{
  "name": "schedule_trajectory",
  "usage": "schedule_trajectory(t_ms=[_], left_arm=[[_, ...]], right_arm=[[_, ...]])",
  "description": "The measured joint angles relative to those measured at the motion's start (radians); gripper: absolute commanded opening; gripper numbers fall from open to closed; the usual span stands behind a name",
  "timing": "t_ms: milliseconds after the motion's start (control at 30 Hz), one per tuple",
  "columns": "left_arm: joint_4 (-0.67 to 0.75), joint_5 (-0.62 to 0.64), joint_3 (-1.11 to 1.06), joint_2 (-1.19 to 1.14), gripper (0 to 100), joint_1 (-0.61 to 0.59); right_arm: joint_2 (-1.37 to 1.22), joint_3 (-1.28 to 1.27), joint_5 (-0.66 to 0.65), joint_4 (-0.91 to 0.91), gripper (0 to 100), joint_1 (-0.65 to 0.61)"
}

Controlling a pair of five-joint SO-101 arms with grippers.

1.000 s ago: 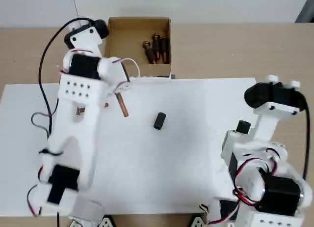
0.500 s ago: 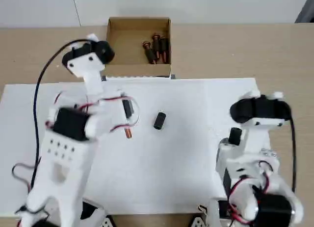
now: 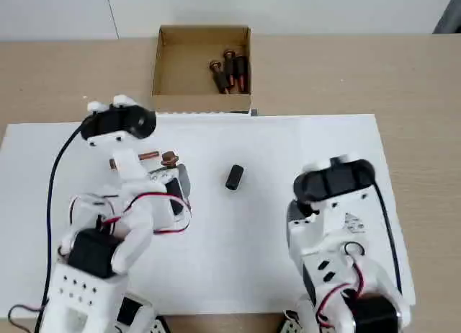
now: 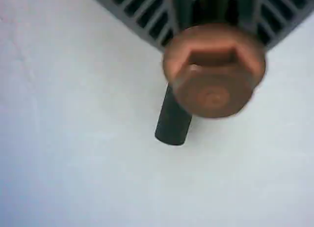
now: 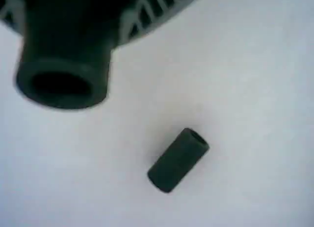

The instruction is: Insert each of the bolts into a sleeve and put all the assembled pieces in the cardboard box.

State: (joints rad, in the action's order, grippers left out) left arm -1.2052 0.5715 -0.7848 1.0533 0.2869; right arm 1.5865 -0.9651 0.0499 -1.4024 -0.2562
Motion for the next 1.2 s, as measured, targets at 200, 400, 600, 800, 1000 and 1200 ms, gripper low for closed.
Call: schedule_trajectory(t_ms=[200, 400, 600, 800, 1000, 1200], left_arm=[[0.135, -0.041, -0.164, 0.17, 0, 0.0], [0.238, -0.041, -0.315, 0.333, 0, 0.0], [0.321, -0.041, -0.428, 0.525, 0, 0.0], [0.354, -0.041, -0.511, 0.738, 0, 0.005], [0.356, 0.003, -0.512, 0.749, 0, 0.006], [0.37, 0.023, -0.512, 0.749, 0, 0.077]], right_arm=[[0.091, -0.118, -0.003, 0.072, 0.4, -0.114], [0.137, -0.193, -0.003, 0.109, 0.4, -0.23], [0.14, -0.233, -0.003, 0.129, 0.4, -0.328], [0.138, -0.296, -0.003, 0.25, 0.4, -0.414], [0.138, -0.348, -0.003, 0.336, 0.4, -0.5], [0.138, -0.404, -0.003, 0.427, 0.4, -0.517]])
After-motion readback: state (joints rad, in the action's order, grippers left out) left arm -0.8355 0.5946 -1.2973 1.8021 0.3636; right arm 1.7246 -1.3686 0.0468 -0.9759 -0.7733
